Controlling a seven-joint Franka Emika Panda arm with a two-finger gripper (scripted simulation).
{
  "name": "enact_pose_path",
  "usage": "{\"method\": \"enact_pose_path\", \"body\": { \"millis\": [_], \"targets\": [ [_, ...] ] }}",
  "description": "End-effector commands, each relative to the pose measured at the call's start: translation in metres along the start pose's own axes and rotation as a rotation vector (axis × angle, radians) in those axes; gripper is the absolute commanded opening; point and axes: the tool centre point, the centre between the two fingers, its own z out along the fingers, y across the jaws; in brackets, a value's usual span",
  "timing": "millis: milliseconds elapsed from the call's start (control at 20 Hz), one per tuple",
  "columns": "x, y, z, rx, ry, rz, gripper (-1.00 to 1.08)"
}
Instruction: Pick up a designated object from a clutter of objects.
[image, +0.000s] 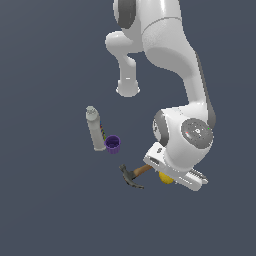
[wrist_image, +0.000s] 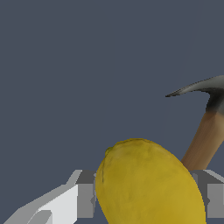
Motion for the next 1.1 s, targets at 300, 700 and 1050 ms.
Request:
{"method": "enact_pose_path", "body": {
  "millis": [300,700,1050],
  "targets": [
    [-0.013,0.009,-0.096,0.002,0.002,0.000,-1.00],
    [-0.024,0.017,-0.185,0.002,0.002,0.001,-1.00],
    [-0.030,0.020,-0.240,0.002,0.002,0.001,-1.00]
  ]
}}
